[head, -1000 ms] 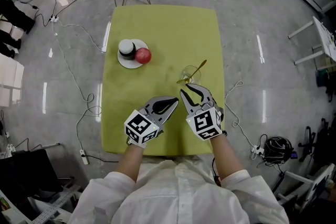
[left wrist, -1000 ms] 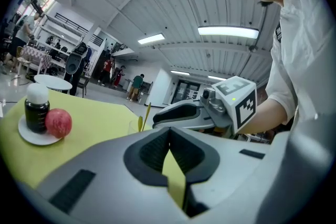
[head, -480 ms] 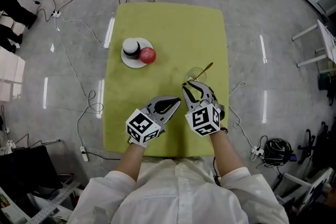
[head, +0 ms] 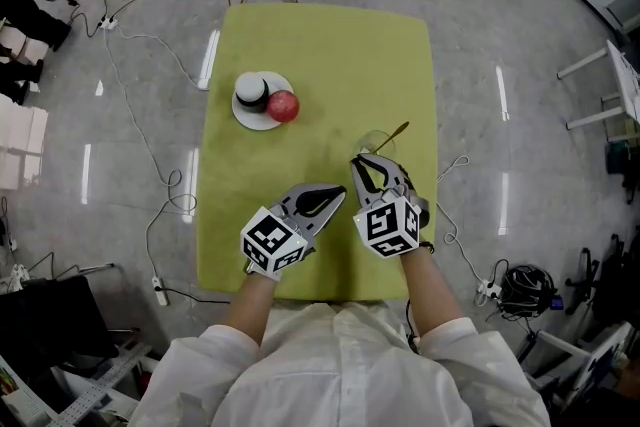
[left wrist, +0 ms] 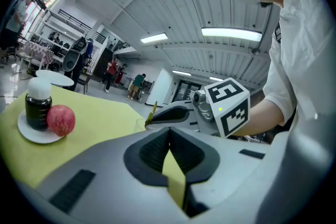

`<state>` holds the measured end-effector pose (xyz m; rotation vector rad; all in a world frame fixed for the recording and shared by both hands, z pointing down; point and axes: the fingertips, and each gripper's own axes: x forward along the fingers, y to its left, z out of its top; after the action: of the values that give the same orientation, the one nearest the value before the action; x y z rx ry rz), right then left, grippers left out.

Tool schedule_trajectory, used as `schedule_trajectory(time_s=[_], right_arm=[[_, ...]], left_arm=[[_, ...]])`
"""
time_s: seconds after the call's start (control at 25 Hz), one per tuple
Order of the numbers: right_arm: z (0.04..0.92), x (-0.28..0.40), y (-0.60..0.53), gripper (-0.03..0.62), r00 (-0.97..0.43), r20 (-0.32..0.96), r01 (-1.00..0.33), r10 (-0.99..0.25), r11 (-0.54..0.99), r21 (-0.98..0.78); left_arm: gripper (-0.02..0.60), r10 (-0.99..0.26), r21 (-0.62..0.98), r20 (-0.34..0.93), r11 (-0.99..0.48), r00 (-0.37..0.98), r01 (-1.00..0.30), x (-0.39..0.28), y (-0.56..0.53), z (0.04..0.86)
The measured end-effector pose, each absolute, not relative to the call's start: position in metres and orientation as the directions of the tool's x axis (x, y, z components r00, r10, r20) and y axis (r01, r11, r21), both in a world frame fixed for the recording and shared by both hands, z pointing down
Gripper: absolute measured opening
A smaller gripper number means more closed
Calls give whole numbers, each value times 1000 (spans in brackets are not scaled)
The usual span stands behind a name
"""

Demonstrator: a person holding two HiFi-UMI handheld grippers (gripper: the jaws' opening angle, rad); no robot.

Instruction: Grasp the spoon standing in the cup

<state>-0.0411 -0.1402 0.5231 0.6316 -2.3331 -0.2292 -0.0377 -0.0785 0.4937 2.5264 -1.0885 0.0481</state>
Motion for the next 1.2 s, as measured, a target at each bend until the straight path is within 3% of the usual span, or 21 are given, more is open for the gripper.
schedule_trajectory(time_s=[1.2], right_arm=[[453,-22,-166,8,-694,413,-485,-590,807,338]], left_arm=[[4,-689,308,162,-644,706,-700,-26,-90,483]])
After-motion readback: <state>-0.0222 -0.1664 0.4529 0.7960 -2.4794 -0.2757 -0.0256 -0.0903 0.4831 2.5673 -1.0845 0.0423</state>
